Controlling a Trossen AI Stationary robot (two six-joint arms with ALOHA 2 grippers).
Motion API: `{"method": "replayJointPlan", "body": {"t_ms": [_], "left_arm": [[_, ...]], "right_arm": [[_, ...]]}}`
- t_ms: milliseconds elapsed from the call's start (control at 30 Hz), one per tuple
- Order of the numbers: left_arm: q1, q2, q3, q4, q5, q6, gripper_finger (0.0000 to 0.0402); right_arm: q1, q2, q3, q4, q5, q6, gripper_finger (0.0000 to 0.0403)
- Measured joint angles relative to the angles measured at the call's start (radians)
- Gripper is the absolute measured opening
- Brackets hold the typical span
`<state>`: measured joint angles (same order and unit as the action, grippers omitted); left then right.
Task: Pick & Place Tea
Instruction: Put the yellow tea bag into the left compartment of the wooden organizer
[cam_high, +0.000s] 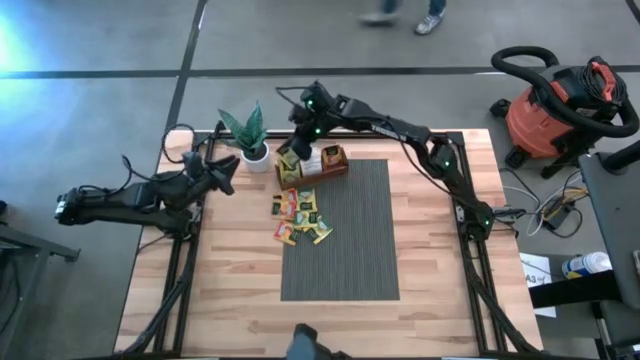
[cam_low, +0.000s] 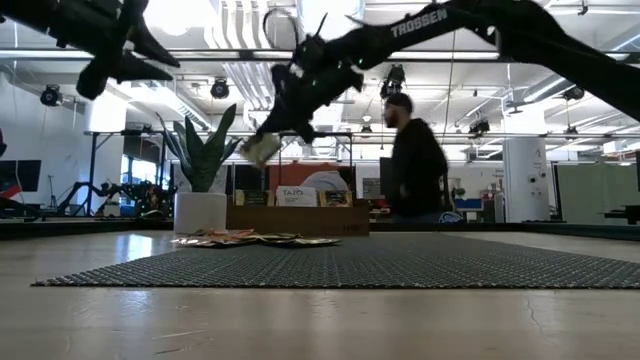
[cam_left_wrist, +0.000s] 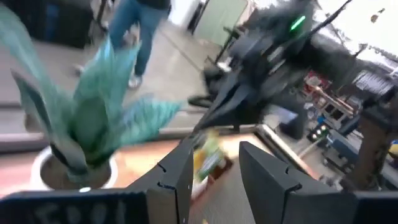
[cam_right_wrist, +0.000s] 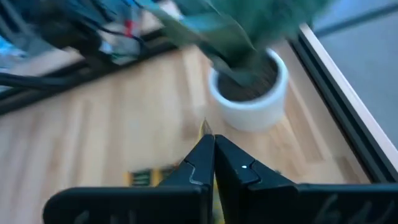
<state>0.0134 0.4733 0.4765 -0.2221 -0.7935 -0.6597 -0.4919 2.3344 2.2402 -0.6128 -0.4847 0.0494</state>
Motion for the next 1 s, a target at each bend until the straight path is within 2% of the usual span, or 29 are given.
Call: {"method": "replayJointPlan", "body": {"t_ms": [100,200,533,800,1000], "left_arm": [[0.036,0.024,-0.037,0.006,0.071,-0.048,0.0124],[0.069,0.049,-0.078,0.091,0.127,-0.048,0.0124],[0.179,0.155,-0.225,0.542,0.362,-0.076,0.0124],[0.208,0.306,-0.238,0.777,0.430,-0.072,0.0124],[0.207,0.386,-0.238,0.991,0.448,-0.013,0.0124]], "right_arm": [[0.004,-0.054,0.000,-0.002,-0.044,0.001,0.0008],[0.013,-0.110,0.000,0.007,-0.058,0.001,0.0008],[0.069,-0.157,0.000,0.312,-0.075,0.169,0.0008],[0.129,-0.150,-0.005,0.383,-0.063,0.210,0.0008],[0.147,-0.149,-0.009,0.383,-0.020,0.206,0.0008]]}}
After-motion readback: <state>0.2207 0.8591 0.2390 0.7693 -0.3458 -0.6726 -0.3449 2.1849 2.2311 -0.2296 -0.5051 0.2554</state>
